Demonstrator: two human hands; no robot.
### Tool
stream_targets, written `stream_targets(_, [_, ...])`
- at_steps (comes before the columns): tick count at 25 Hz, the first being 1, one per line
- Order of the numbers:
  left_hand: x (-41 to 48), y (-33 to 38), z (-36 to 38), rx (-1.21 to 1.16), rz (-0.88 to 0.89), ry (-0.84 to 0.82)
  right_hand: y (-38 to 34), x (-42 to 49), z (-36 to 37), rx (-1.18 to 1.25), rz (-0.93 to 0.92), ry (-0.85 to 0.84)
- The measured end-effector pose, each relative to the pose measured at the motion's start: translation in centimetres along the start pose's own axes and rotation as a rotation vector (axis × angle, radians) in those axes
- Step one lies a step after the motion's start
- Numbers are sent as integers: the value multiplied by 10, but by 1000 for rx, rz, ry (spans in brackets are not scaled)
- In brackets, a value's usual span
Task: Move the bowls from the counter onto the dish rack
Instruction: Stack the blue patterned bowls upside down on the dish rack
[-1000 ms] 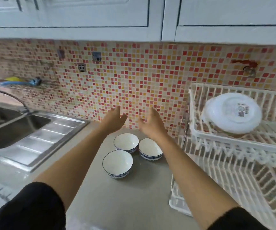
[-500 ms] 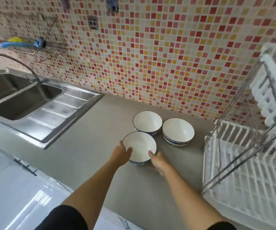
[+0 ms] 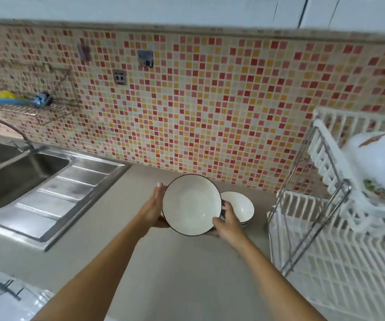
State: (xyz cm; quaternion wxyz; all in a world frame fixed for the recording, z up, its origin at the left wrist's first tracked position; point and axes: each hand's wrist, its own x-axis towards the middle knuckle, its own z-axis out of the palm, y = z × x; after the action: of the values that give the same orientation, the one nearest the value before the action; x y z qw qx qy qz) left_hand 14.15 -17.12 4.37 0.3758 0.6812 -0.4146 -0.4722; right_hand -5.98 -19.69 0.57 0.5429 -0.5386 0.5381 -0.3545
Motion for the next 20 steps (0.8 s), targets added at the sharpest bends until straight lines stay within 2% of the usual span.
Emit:
stream_targets(5, [-55, 128, -12, 10, 319, -111, -122, -62, -49, -115, -460, 139])
stream_targets(8, [-91, 184, 10, -42, 525, -101, -174, -99, -96, -145, -583, 201])
stream_targets(12, [-136, 232, 70, -84, 723, -124, -212, -153, -175, -41, -547, 179])
stream_targets(16, [-170, 265, 147, -118, 911, -199, -215, -182, -265, 43, -461, 138])
stream_targets(20, [-185, 298, 237, -136, 955, -453, -207, -209, -369, 135, -476, 107])
